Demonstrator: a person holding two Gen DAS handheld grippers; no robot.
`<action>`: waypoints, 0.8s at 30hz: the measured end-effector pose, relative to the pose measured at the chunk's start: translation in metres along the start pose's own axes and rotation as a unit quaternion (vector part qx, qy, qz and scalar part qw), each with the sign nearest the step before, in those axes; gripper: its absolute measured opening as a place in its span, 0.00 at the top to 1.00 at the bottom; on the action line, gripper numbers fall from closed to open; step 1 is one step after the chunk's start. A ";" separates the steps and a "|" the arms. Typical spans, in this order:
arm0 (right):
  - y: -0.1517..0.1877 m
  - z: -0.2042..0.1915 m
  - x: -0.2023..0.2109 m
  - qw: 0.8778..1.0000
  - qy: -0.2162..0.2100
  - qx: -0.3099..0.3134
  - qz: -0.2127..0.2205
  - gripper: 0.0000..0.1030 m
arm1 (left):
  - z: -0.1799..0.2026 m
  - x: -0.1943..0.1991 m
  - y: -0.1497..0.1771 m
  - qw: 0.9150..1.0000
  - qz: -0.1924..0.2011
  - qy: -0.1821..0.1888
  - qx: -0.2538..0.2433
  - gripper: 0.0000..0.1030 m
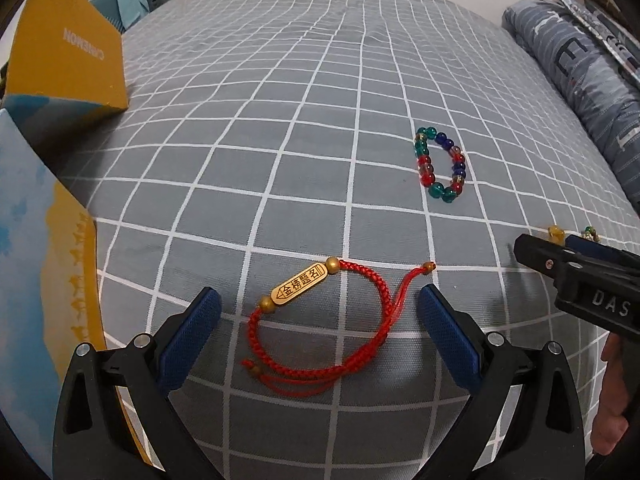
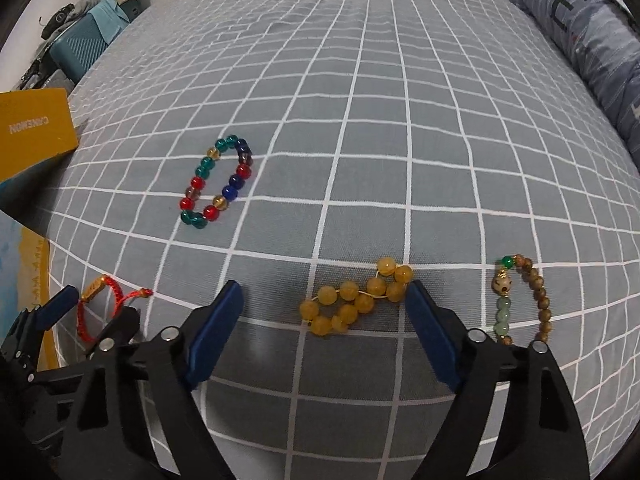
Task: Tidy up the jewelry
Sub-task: 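Grasp the gold-bar red cord bracelet with left tool while right grasps amber bracelet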
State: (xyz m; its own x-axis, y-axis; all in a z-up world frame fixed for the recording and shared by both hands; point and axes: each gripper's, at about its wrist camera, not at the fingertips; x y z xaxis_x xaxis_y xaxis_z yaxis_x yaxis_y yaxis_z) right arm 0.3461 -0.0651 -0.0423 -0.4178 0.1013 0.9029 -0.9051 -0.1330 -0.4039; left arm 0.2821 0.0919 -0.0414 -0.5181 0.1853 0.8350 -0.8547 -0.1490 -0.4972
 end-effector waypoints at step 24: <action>0.003 0.006 0.000 1.000 0.024 -0.013 -0.015 0.90 | -0.003 0.013 0.005 1.000 0.002 0.022 0.018 0.83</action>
State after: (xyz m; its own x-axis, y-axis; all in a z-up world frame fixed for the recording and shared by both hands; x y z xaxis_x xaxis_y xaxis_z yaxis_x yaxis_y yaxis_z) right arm 0.3441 -0.0719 -0.0423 -0.3934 0.1525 0.9066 -0.9187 -0.1027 -0.3813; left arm 0.2705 0.0966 -0.0336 -0.5229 0.2263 0.8218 -0.8514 -0.1843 -0.4910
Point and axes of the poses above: each gripper's, at about its wrist camera, not at the fingertips, and x roughly against the way its jaws point, z to its right, y to its underside, and after that the axes turned 15 degrees about y, right-handed
